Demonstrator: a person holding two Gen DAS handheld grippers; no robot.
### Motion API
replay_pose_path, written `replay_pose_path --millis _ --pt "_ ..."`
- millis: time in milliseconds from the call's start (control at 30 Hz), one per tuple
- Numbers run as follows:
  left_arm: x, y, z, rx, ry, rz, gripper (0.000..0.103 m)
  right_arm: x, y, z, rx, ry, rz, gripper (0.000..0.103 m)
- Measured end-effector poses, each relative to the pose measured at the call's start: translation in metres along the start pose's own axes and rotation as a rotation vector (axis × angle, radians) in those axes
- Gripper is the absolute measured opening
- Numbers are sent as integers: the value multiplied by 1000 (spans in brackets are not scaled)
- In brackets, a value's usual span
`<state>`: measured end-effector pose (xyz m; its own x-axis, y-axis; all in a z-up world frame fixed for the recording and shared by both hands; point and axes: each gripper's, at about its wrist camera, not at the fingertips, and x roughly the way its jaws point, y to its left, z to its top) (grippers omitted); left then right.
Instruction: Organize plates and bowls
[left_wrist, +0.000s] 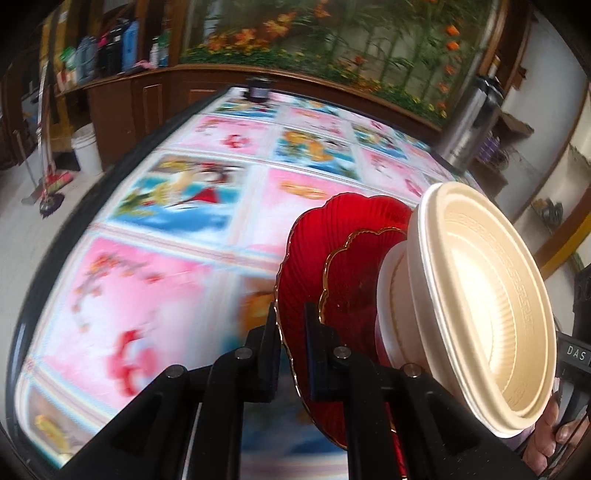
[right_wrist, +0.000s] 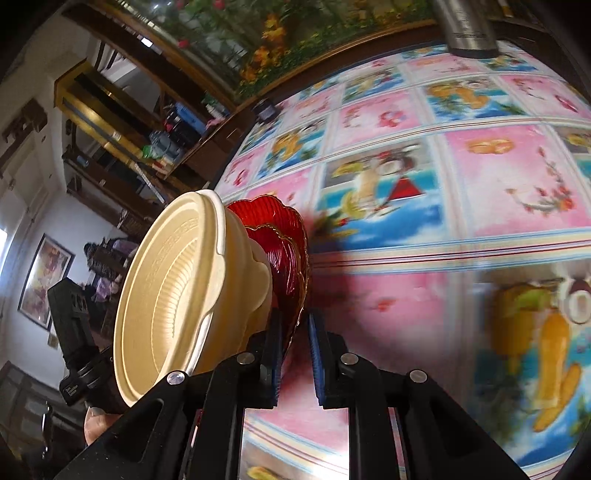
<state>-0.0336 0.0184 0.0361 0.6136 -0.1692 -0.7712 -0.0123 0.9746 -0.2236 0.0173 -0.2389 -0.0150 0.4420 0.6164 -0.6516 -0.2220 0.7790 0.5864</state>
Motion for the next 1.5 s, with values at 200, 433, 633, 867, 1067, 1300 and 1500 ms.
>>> replay_pose_path --millis 200,433,633,867,1067,1300,1500 --pt "37 -64 6 71 10 -21 10 -34 -49 9 68 -103 -100 15" --pt "46 -96 -1 113 -67 12 12 -51 -70 17 42 -198 -202 15" --pt "45 -86 -1 65 -76 -45 12 -46 -60 13 -27 -241 -247 15" --pt "46 -86 -1 62 -71 -61 12 -44 -58 14 -56 -243 -281 15" --pt "47 -84 -1 50 -66 -55 19 -44 -56 13 -65 -244 -295 17" --pt "44 -72 0 10 -63 -26 52 -46 -59 12 -45 -240 -280 18" --pt "22 -60 -10 -10 -93 -48 86 -68 -63 -5 -19 -272 -222 26"
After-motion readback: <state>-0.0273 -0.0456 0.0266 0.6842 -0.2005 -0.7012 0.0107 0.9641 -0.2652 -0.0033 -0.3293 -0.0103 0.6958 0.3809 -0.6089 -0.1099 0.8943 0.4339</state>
